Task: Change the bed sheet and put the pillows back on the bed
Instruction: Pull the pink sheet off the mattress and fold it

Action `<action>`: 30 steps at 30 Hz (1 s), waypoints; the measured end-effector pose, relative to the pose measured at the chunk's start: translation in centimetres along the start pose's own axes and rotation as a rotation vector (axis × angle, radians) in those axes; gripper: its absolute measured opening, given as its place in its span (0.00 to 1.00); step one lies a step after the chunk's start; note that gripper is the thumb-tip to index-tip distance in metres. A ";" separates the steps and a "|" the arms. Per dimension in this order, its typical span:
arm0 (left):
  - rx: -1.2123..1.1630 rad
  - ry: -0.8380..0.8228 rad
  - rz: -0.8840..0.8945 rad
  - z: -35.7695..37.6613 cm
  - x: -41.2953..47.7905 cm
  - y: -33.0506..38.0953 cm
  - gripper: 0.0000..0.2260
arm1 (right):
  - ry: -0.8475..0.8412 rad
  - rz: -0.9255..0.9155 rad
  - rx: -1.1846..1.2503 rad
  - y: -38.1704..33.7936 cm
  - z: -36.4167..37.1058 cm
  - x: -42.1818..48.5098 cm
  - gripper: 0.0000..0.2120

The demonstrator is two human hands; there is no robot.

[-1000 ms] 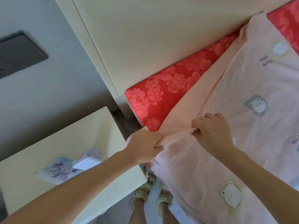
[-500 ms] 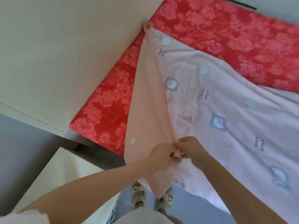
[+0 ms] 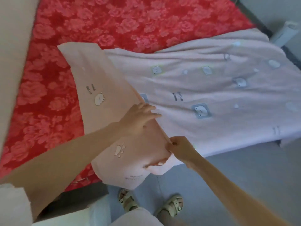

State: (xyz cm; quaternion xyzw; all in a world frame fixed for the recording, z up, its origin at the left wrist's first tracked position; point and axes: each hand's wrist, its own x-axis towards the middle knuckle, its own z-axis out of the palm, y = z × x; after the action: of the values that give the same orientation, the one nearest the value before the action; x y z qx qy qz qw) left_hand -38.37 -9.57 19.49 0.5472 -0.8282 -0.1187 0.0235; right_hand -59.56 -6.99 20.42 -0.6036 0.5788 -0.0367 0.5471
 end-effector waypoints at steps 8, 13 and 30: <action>0.169 -0.227 0.219 0.4 16.4 10.2 0.07 | 0.251 -0.024 0.062 8.1 -14.8 -5.0 0.09; -0.013 -0.028 0.221 -0.2 24.1 15.7 0.04 | 0.515 0.077 0.018 14.7 -21.8 -4.4 0.08; 0.210 -0.531 0.312 2.0 48.8 22.0 0.20 | 0.933 0.334 0.218 26.4 -41.7 -0.8 0.11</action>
State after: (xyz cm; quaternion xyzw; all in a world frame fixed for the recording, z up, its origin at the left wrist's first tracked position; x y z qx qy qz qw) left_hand -78.07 -45.53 18.03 0.3628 -0.8871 -0.1662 -0.2319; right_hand -105.48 -25.07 19.01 -0.3614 0.8431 -0.2745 0.2885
